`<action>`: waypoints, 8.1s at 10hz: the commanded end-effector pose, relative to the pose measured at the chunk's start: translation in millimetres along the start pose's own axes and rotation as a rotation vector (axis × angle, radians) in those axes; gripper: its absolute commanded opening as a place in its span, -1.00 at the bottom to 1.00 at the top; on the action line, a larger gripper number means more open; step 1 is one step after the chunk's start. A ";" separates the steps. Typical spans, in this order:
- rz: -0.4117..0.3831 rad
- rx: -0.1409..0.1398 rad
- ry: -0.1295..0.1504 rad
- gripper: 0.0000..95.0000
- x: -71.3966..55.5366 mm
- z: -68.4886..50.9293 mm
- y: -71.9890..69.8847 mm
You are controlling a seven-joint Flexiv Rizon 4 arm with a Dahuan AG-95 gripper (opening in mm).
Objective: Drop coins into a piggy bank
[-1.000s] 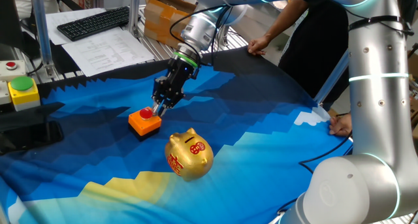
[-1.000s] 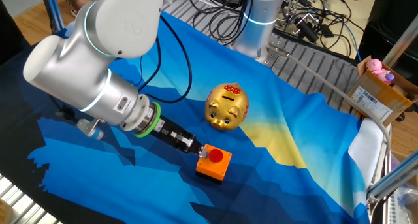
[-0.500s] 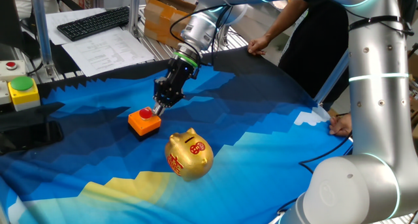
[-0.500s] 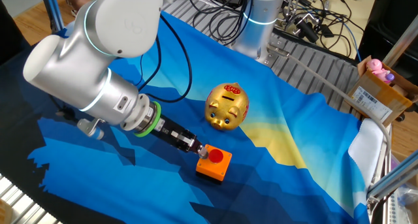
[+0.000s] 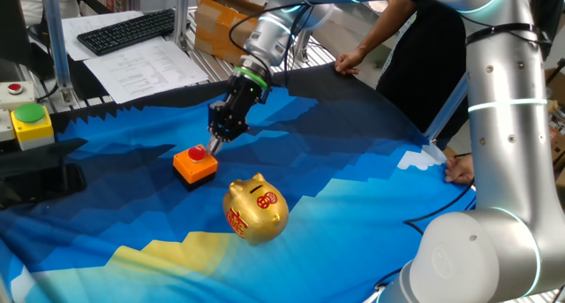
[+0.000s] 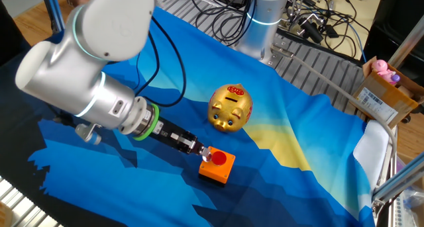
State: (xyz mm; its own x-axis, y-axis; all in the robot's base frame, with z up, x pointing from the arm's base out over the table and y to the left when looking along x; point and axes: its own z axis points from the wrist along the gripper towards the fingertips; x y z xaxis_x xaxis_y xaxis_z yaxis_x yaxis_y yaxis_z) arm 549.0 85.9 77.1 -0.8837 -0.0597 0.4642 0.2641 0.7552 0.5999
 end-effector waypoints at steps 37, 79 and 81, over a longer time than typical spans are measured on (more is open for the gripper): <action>0.722 0.437 -0.388 -1.00 82.8 -22.4 24.4; 1.239 0.276 -0.497 -1.00 173.1 17.6 -9.9; 1.246 0.272 -0.499 -1.00 172.8 18.0 -11.3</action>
State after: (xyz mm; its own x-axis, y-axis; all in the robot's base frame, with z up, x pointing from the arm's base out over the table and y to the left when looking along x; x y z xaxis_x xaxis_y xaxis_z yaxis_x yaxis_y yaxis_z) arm 387.0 78.5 138.0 -0.1792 0.9423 0.2827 0.9466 0.2435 -0.2116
